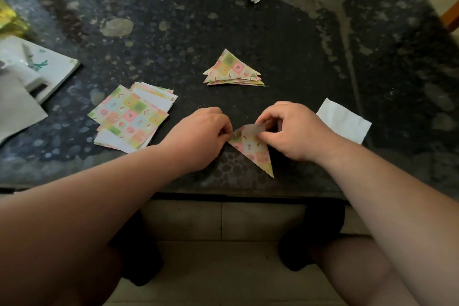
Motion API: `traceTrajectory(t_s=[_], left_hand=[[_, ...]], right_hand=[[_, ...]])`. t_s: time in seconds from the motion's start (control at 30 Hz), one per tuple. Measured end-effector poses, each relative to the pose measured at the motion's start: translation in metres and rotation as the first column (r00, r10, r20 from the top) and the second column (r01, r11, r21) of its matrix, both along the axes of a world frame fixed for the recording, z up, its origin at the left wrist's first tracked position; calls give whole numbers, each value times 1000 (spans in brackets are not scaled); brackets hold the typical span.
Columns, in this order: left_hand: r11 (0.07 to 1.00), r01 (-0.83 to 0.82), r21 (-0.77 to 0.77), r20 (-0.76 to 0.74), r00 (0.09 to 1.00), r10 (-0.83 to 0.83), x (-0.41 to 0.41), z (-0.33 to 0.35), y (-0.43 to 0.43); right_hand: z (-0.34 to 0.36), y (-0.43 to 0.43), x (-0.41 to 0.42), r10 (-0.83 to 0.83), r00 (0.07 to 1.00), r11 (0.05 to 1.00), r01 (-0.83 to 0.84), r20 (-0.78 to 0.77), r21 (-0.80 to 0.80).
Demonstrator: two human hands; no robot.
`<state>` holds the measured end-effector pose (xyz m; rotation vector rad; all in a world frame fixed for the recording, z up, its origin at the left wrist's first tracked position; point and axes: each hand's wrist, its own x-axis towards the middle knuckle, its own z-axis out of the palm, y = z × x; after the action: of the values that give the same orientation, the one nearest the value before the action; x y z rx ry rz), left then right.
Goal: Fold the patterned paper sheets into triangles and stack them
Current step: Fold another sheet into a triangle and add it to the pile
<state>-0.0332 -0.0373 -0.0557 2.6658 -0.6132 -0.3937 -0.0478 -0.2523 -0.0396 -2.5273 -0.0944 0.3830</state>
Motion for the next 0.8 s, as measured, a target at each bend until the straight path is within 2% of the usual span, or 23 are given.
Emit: traceTrajectory(t_s=[0.17, 0.4, 0.57, 0.8], left_hand=[[999, 32, -9, 15, 999, -32, 1, -4, 2], [994, 101, -41, 164, 982, -93, -7, -9, -3], [990, 124, -61, 250, 962, -105, -9, -7, -6], [993, 119, 28, 158, 980, -122, -7, -2, -9]], right_hand=[[-11, -2, 1, 49, 997, 999, -49, 65, -2], [-24, 2, -5, 77, 977, 995, -89, 197, 51], [-25, 3, -6, 121, 964, 992, -125, 236, 5], [-20, -2, -5, 186, 962, 980, -167, 200, -106]])
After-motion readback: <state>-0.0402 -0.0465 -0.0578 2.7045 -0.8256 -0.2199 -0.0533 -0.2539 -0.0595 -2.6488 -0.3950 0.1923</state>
